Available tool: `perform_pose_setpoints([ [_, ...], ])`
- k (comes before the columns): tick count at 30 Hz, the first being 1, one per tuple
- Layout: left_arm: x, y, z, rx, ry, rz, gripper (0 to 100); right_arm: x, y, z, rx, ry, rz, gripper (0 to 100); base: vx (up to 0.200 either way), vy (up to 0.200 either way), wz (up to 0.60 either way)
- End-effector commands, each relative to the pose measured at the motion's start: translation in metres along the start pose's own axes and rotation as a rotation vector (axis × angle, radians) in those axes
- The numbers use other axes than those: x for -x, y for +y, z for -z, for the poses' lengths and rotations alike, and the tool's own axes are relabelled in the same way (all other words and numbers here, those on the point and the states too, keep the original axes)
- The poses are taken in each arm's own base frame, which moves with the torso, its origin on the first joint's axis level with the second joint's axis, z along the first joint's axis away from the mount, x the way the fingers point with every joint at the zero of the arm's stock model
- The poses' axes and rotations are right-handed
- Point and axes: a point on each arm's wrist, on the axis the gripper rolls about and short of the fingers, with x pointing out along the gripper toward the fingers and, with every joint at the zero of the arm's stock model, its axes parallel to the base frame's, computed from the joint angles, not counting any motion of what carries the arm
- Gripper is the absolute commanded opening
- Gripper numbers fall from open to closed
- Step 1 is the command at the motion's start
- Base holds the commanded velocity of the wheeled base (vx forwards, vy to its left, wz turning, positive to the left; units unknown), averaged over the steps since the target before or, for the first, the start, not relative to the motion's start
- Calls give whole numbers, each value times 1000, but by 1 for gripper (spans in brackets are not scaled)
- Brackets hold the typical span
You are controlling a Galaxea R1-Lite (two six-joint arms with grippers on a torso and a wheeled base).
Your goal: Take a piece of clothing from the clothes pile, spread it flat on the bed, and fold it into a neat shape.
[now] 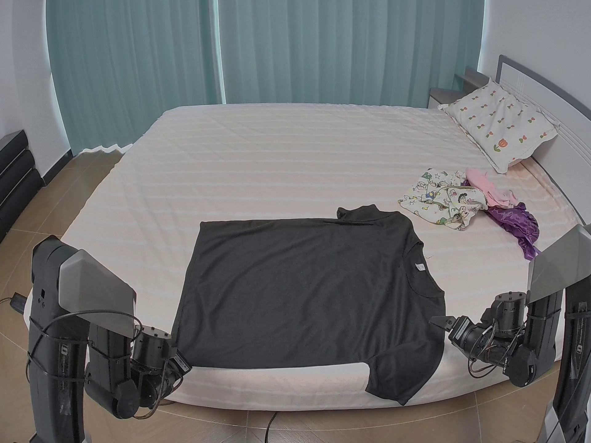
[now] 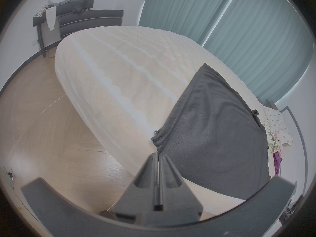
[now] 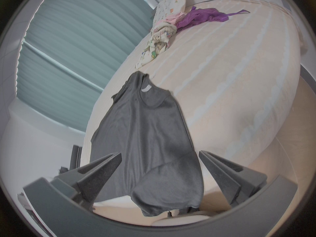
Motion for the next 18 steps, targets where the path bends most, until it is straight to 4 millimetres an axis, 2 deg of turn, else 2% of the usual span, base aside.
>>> perform_pose_setpoints([
  [1, 5, 9, -2, 16, 5, -24, 0, -2, -11, -2, 8, 19, 12, 100, 0, 0, 0],
  [5, 6, 13, -1, 29, 6, 3, 0, -10, -18, 4, 74, 92, -23, 100, 0, 0, 0],
  [9, 8, 16, 0, 34, -6, 21, 0, -26, -21, 4, 137, 86, -36, 100, 0, 0, 0],
  [13, 8, 17, 2, 30, -3, 16, 0, -30, -20, 4, 146, 82, -43, 100, 0, 0, 0],
  [18, 7, 16, 1, 33, -4, 17, 0, -44, -23, 2, 222, 67, -55, 100, 0, 0, 0],
])
